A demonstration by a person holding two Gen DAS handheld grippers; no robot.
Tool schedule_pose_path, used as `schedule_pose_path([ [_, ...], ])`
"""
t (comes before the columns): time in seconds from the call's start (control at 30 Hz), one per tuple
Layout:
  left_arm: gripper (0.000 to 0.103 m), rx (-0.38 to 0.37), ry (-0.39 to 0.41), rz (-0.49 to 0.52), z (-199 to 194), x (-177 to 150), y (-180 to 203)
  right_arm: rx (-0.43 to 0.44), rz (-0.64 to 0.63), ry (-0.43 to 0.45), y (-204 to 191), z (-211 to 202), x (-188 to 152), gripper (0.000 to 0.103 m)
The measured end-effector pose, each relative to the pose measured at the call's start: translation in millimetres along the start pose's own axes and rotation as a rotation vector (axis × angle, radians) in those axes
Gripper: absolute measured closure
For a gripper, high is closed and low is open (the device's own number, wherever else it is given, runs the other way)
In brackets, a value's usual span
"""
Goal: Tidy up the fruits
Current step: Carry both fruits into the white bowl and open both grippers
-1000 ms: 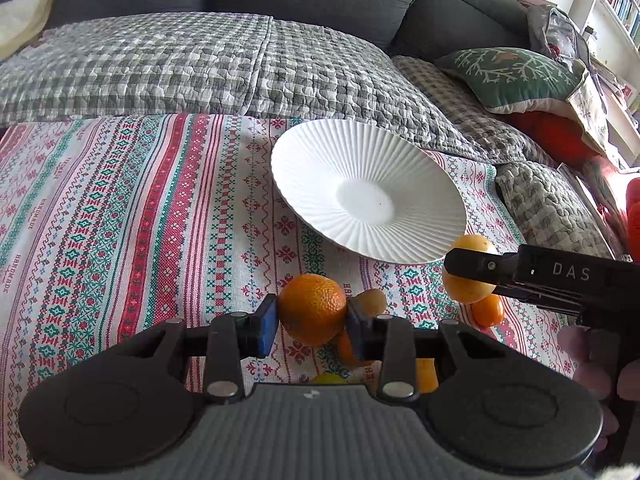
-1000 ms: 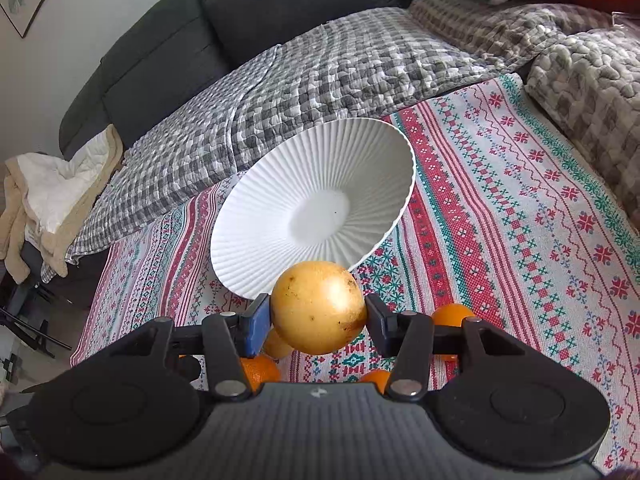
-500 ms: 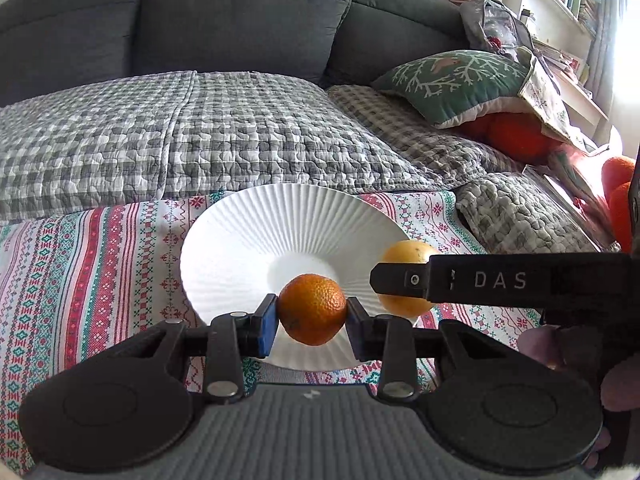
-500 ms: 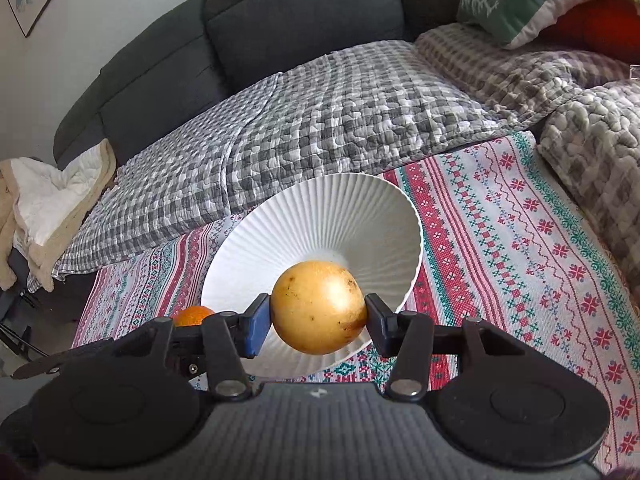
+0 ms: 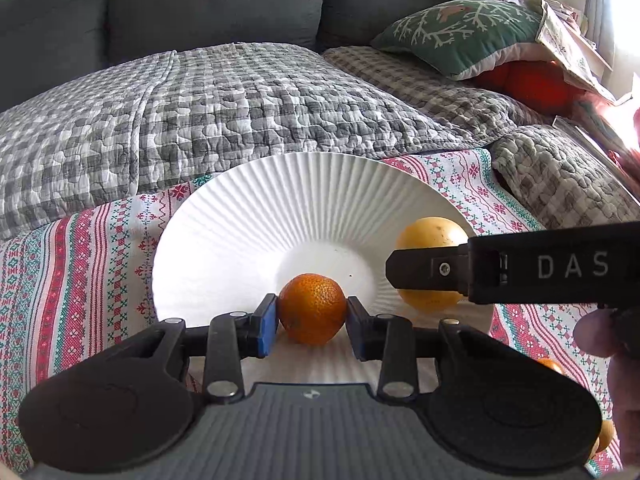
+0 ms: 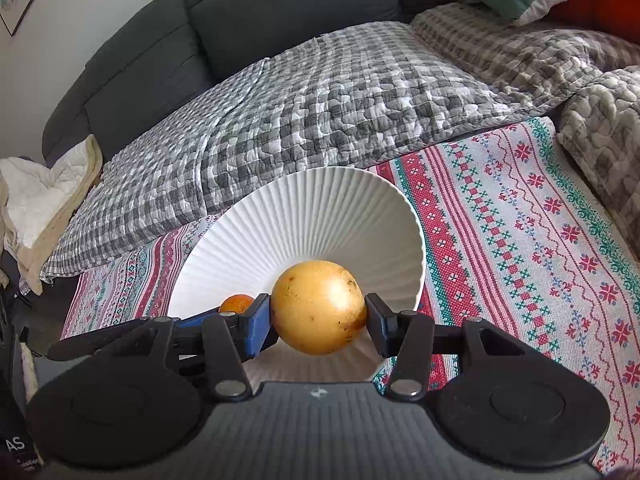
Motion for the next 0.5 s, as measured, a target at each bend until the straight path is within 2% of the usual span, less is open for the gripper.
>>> schedule_pose_path([
  [0.37,0.072,0.007,-0.003,0.018,3.2,1.3,3.2,0.03,0.014,-0.003,2.2,-0.6,2.0,0.056],
  [0.43,0.067,0.005,-0.002,0.025,2.4,1.1,3.2,0.038,0.03,0.0,2.2,-2.0,2.5,0.054],
  [0.5,0.057,0.009,0.0,0.029,0.8,1.7,2.5,0.038,0.04,0.004,2.2,-4.6,3.5,0.053],
])
Point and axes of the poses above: each gripper's, at about its wrist camera, not at the fingertips, and z roughly the way its jaws point, y to its right, x to its top, the point moved 9 cm from there along z, roughly the way its jaws point, and after that the axes turned 2 degrees about -y, right-handed, at the moved point
